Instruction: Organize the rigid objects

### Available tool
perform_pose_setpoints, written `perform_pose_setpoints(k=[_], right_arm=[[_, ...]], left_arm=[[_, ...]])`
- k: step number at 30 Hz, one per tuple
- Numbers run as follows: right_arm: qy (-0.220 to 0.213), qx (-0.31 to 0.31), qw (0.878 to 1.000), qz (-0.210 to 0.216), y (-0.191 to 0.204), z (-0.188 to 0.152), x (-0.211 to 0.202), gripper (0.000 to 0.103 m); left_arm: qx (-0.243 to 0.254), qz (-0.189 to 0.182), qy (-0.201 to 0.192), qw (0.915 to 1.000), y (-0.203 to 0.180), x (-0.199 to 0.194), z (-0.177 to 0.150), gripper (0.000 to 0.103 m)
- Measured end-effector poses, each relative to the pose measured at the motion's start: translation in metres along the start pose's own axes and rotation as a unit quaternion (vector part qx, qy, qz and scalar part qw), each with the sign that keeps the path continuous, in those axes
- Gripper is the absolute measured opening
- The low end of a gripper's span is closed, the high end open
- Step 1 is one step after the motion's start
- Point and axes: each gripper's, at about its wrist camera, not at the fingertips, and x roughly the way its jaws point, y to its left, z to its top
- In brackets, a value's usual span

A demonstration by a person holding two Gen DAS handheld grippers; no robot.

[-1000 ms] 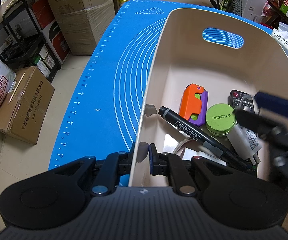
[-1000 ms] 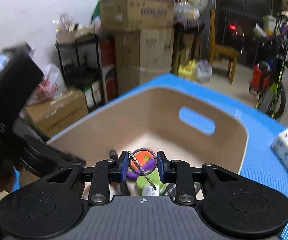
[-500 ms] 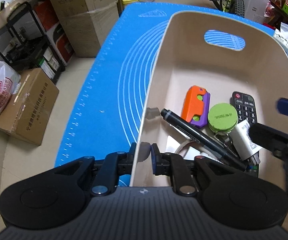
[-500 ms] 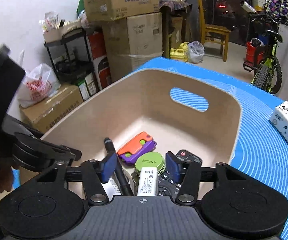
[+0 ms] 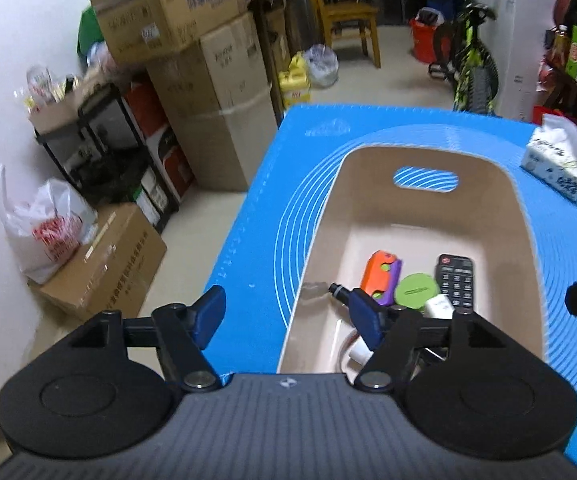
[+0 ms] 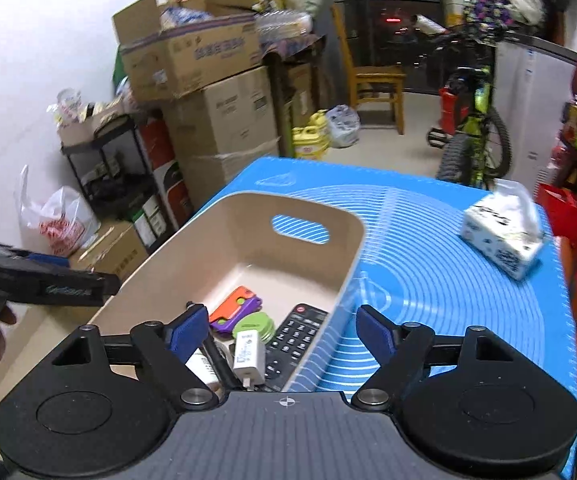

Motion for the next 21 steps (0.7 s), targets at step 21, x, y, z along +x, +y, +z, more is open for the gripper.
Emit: perform_pose_setpoints(k=[21], right_arm=[[-0.036, 0.017, 0.998, -0.048, -0.012, -0.065, -0.156, 0.096]], left_arm=[[0.010, -0.047, -0.068, 0.9965, -0.042, -0.134, -0.069, 0.074]])
